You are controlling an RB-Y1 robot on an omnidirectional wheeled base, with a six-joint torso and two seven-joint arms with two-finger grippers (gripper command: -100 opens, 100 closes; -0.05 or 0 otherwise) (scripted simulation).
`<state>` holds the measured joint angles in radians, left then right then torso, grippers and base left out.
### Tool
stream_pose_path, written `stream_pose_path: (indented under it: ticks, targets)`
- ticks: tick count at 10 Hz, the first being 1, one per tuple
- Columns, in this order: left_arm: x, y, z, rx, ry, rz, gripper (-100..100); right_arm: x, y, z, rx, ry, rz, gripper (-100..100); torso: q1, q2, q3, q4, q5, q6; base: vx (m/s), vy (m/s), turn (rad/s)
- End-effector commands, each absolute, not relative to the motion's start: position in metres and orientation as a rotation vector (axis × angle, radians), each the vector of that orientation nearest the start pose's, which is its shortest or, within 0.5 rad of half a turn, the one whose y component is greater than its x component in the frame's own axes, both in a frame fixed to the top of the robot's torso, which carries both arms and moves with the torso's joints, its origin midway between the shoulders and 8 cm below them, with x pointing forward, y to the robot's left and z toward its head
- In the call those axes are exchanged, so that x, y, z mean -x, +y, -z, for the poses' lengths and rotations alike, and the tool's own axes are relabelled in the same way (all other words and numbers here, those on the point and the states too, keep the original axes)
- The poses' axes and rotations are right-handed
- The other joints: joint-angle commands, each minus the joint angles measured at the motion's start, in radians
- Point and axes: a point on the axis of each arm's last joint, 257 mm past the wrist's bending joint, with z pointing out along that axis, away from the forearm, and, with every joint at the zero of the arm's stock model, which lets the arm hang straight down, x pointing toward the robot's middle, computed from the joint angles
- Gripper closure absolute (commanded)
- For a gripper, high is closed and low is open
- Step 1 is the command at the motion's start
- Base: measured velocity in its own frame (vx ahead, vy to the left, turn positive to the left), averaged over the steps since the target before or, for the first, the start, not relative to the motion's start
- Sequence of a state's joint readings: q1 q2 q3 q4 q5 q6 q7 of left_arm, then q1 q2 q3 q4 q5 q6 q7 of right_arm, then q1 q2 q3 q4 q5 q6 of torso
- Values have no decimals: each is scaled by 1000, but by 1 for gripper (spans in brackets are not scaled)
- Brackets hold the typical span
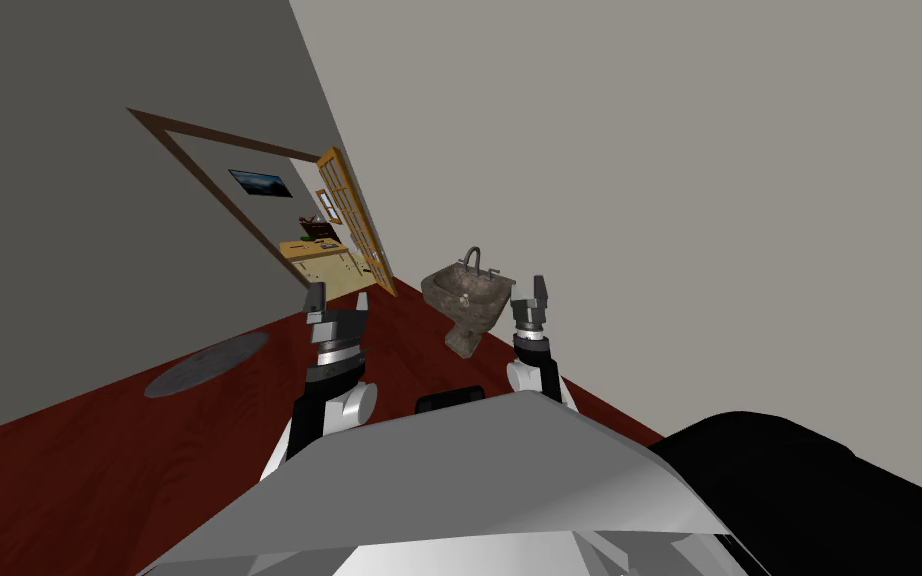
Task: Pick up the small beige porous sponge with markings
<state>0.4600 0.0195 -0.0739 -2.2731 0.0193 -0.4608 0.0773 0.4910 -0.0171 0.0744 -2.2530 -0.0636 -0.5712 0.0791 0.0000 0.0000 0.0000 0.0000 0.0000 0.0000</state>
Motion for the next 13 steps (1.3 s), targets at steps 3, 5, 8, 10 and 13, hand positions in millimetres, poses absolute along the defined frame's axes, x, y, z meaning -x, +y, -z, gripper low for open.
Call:
stream_pose_path:
  ticks: [3,5,8,10,13]
  targets:
    - [-358,251,-26,704,608,1473,0,-350,-248,-9,-552,692,-1310,-100,2,1,1,0,0,0,-24,49,-33]
    - [-358,251,-26,704,608,1473,0,-360,-242,10,-484,794,-1255,-100,5,2,1,0,1,0,-35,106,-33]
    - [-358,251,-26,704,608,1473,0,-370,-237,34,-394,909,-1180,-100,5,2,1,0,1,0,-33,90,-28]
    - [-358,251,-26,704,608,1473,0,-376,-235,49,-332,980,-1133,-100,6,2,1,0,1,0,-32,95,-14]
    - [-358,251,-26,704,608,1473,0,-383,-237,69,-281,1053,-1078,-100,6,2,1,0,1,0,-27,87,-14]
